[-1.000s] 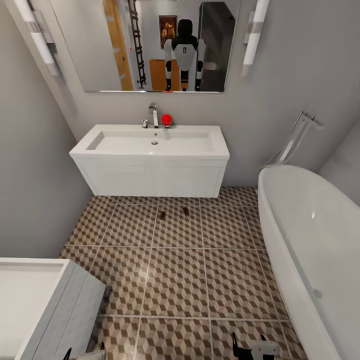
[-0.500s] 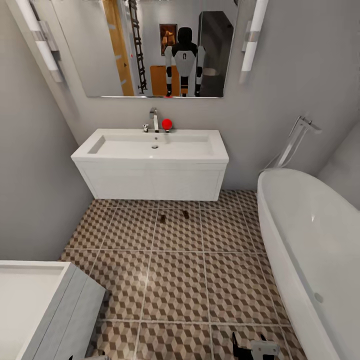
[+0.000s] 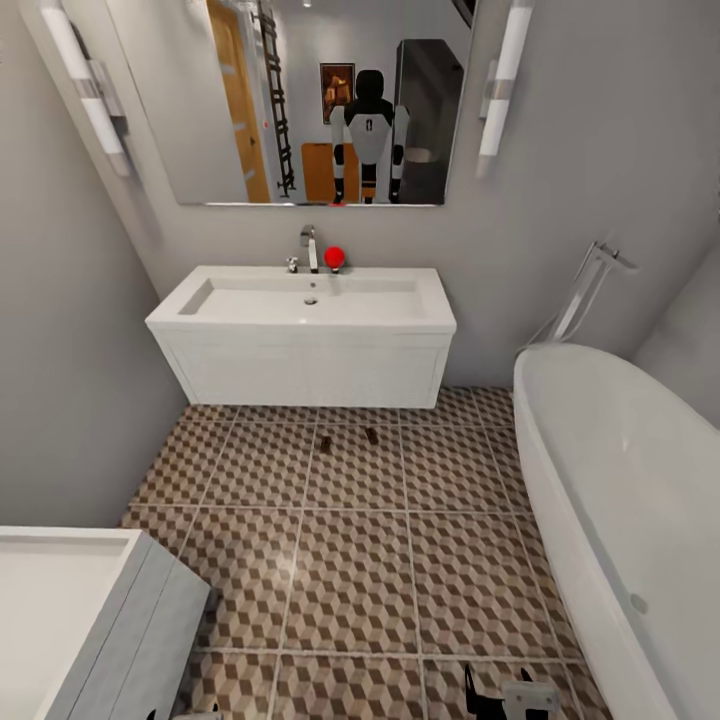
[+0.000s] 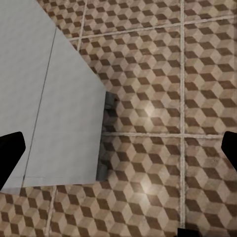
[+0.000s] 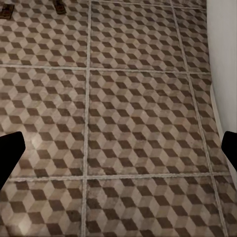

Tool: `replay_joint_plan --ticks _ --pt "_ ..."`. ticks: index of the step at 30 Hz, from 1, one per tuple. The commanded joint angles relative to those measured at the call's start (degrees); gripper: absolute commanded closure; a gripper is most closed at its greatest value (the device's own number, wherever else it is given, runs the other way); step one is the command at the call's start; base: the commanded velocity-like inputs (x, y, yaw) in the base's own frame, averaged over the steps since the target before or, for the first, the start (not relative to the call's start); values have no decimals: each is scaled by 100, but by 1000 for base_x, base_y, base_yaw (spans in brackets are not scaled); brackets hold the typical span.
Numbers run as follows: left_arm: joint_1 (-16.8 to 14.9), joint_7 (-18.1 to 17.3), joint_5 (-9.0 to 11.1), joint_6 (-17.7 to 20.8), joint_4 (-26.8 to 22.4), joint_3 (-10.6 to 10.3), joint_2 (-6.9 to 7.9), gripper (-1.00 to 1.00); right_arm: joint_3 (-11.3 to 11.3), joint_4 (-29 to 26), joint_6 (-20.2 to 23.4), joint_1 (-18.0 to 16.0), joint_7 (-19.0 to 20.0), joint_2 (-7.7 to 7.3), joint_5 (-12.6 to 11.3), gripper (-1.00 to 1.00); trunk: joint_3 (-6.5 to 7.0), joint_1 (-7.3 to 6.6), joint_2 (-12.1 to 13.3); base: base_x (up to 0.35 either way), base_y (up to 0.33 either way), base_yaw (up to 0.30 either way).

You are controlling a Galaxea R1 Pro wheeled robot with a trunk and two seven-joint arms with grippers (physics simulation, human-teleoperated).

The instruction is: Take the four mousetraps from the cabinet in the bathroom and place them on the bathroom floor. Make sure all four end up on the same floor surface, and ensure that at least two of them are either under or directly next to the same bathroom sink.

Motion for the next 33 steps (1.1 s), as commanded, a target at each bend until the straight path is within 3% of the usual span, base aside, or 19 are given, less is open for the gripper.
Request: replay_joint_plan --ticks 1,33 --pt "-6 16 18 -20 16 -48 -5 -100 50 5 -16 -4 -16 0 -47 -100 2 2 -8 0 0 0" --pt "-6 1 18 -13 16 -48 -5 -100 50 5 -16 -5 -16 -1 -47 -100 299 2 -8 0 0 0"
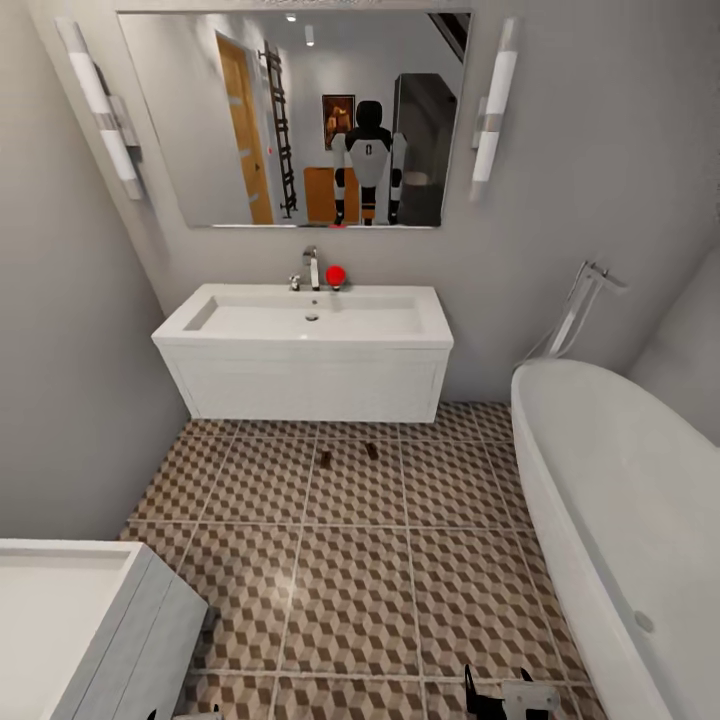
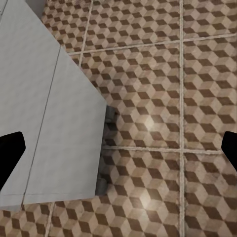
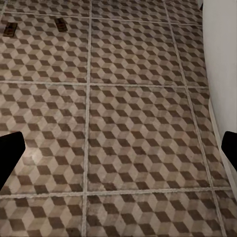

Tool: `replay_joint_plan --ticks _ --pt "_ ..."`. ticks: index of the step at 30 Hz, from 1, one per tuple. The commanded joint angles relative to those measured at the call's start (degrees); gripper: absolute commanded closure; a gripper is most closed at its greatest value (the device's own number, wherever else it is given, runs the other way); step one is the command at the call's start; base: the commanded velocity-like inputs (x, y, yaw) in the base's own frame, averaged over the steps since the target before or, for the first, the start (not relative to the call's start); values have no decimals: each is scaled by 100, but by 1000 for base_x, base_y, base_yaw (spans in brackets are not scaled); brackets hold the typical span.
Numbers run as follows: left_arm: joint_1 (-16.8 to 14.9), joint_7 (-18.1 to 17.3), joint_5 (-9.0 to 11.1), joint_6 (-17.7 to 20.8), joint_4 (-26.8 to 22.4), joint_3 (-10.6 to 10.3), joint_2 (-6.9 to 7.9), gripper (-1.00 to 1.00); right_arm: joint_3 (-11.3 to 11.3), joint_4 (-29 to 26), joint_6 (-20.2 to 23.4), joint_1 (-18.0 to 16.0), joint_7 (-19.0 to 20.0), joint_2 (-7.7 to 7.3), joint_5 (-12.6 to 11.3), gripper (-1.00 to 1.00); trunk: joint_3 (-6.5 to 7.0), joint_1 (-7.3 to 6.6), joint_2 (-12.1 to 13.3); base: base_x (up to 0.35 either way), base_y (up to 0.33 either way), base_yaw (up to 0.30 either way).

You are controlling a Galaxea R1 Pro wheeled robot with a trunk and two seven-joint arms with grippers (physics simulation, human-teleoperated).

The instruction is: Take the four mousetraps from the cabinet in the bathroom and place them on the bathroom floor. Make sure all four end up on the same floor surface, and ensure that at least two of them are either under or directly next to the same bathroom sink.

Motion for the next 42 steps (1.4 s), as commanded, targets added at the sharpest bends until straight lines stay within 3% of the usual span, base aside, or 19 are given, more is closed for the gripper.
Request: replay_joint_plan --ticks 1,42 --pt "-7 25 18 -19 18 -49 -3 -100 50 5 -16 -4 -16 1 -47 -100 1 2 -8 0 0 0" --pt "-7 25 18 -18 18 -50 6 -100 50 5 -16 -4 -16 4 -47 -100 382 2 -8 0 0 0"
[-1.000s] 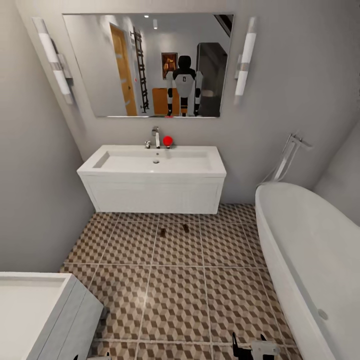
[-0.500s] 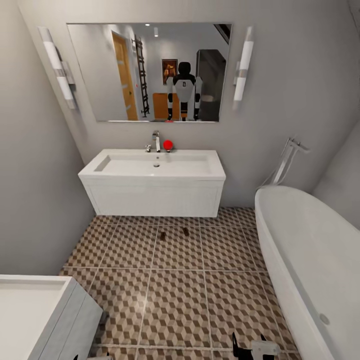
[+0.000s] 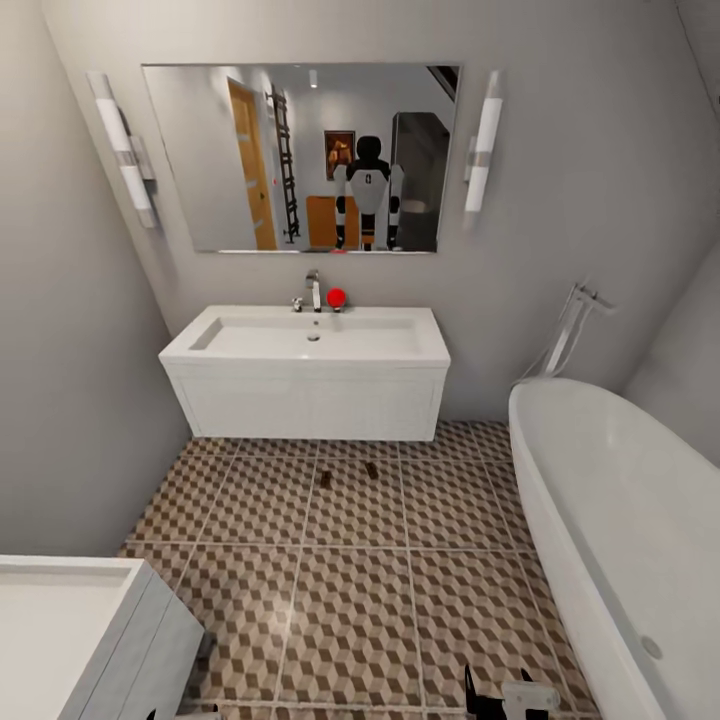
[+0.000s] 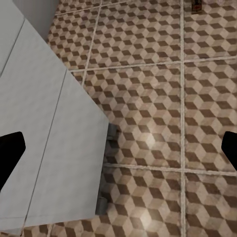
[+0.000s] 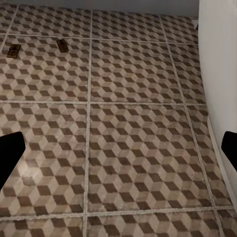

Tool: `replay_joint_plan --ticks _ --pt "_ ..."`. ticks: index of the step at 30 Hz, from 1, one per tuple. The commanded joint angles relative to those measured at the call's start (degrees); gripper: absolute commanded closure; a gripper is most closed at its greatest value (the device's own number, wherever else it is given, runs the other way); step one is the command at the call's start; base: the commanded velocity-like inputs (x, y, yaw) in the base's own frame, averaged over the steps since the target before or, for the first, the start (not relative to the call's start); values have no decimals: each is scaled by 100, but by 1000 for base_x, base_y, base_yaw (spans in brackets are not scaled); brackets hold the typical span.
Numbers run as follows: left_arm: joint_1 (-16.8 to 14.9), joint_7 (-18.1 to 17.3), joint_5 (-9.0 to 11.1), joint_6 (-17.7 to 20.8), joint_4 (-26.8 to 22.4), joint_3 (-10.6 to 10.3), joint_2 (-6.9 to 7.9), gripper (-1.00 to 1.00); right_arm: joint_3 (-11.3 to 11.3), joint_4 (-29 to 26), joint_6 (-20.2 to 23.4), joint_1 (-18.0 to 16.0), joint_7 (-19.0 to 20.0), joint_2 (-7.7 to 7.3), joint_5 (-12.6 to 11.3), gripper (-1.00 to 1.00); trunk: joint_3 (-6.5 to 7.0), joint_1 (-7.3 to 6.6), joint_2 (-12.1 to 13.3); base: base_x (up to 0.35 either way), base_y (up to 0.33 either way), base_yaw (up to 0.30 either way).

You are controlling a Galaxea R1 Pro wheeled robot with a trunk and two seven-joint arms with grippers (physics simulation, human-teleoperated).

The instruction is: Take the four mousetraps from the cabinet in the bathroom and place them on the bathroom floor. Make sure all four end up on the same floor surface, and ensure that at least two of them are either under or directly next to the same bathroom sink.

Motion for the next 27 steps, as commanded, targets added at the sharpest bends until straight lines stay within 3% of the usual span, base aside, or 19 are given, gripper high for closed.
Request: replay_joint_plan --ticks 1,27 --pt "-7 25 18 -20 16 -48 -3 -100 50 5 -16 -3 -16 2 -47 -100 0 2 -9 0 0 0" --pt "-7 25 18 -20 15 -47 -3 -100 50 5 -16 -4 -16 4 -47 -100 242 2 -9 0 0 0"
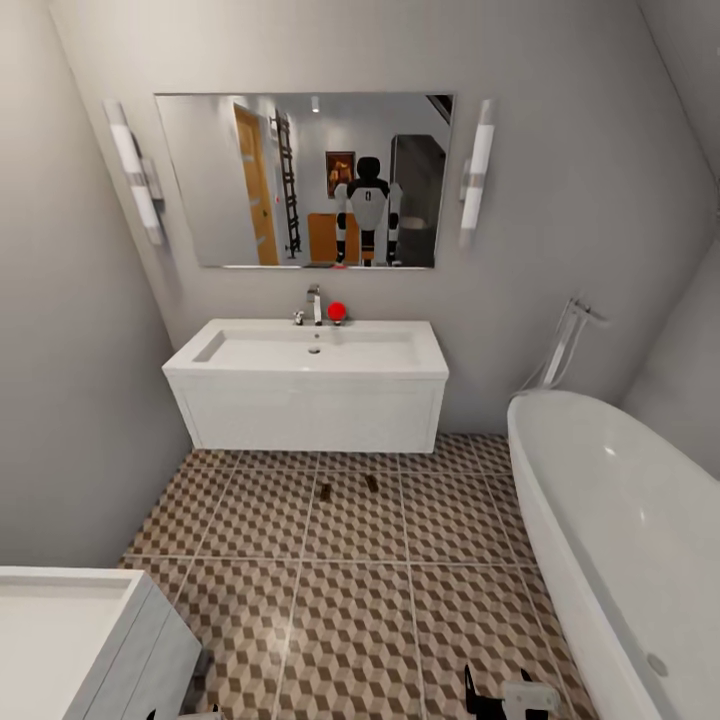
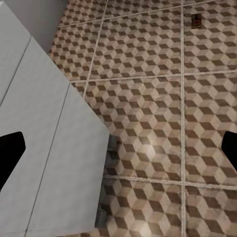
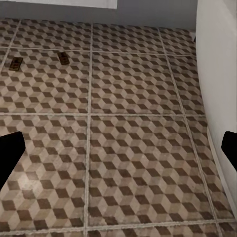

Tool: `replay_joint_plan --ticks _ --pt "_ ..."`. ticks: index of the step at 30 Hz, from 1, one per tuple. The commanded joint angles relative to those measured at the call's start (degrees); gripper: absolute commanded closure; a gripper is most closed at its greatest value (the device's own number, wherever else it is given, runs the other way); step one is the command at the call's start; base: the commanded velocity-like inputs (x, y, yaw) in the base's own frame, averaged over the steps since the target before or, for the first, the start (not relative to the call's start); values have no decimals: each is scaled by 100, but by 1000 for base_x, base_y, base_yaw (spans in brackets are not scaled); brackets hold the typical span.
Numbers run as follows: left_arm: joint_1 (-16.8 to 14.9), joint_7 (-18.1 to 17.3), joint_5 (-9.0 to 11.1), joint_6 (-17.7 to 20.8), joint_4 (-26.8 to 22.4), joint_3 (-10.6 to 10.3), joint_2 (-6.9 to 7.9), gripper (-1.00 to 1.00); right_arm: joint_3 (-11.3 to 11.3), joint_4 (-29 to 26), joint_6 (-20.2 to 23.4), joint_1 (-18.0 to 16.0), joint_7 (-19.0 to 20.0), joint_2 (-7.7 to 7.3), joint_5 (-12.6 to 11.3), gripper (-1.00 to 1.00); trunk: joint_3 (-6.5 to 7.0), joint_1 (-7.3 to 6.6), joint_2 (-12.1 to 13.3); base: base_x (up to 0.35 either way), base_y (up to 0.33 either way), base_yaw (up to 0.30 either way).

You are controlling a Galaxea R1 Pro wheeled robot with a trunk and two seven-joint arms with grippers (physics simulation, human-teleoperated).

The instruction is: Take the four mousetraps from the cabinet in the bathroom and place them on the bathroom floor. Make sure all four end up on the same floor surface, and ensure that at least two of them are either under or directly next to the same bathroom sink.

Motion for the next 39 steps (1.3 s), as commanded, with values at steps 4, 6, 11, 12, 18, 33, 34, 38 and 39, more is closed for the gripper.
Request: replay_joint_plan --ticks 4,6,11,12,18,33,34,38,39 --pt "-7 25 18 -20 16 -49 -3 -100 50 5 -16 -5 -16 3 -46 -100 28 3 -9 0 0 0" --pt "-7 25 18 -20 16 -49 -3 -100 50 5 -16 -4 -16 3 -46 -100 46 3 -9 0 0 0" --pt "-7 25 18 -20 16 -50 -3 -100 50 5 -16 -5 -16 3 -47 -100 93 3 -9 0 0 0" --pt "-7 25 18 -20 16 -50 -3 -100 50 5 -16 -5 -16 1 -47 -100 102 3 -9 0 0 0" --pt "-7 25 18 -20 18 -49 -3 -100 50 5 -16 -5 -16 3 -47 -100 158 3 -9 0 0 0" --pt "-7 25 18 -20 18 -49 -3 -100 50 5 -16 -4 -16 3 -45 -100 297 3 -9 0 0 0" --pt "-7 25 18 -20 18 -49 -3 -100 50 5 -16 -4 -16 1 -46 -100 306 3 -9 0 0 0" --pt "-7 25 18 -20 17 -49 -3 -100 50 5 -17 -5 -16 0 -47 -100 343 3 -9 0 0 0" --pt "-7 25 18 -20 17 -49 -3 -100 50 5 -17 -5 -16 1 -47 -100 352 3 -9 0 0 0"
